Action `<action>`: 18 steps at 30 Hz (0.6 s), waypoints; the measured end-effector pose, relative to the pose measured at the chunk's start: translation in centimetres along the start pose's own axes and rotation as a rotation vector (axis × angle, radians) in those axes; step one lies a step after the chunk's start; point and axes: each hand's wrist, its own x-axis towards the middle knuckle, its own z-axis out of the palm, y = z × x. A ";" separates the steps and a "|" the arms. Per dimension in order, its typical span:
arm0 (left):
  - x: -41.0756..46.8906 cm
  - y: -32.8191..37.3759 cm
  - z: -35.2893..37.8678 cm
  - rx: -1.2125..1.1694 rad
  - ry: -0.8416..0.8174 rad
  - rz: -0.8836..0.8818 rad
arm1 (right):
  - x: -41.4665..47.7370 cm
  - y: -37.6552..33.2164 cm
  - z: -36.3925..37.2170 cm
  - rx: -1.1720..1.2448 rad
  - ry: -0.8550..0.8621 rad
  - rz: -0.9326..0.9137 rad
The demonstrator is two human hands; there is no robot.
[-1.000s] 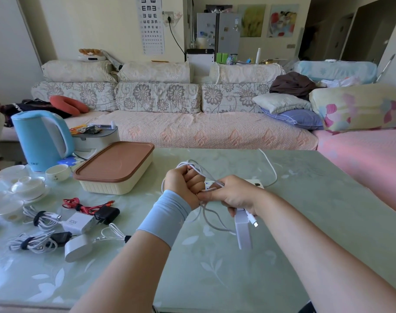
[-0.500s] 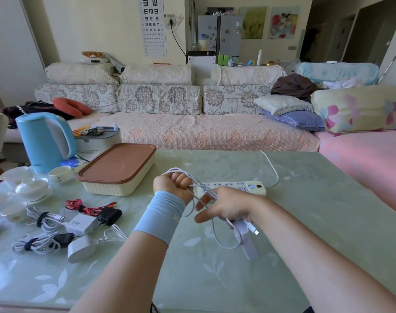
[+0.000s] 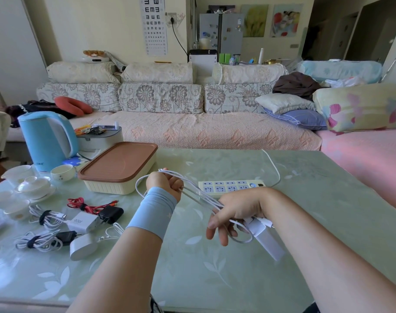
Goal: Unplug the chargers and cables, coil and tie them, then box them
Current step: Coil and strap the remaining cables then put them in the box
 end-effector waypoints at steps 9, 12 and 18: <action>-0.1 -0.5 -1.3 1.281 -0.211 0.090 | 0.9 2.1 -0.6 0.372 0.347 -0.107; -1.9 -1.6 -1.0 1.747 -0.405 -0.071 | 1.2 2.2 -0.8 0.240 0.478 -0.051; -5.9 -2.2 1.7 2.011 -0.550 0.376 | 1.0 1.7 -0.4 -0.027 0.463 0.005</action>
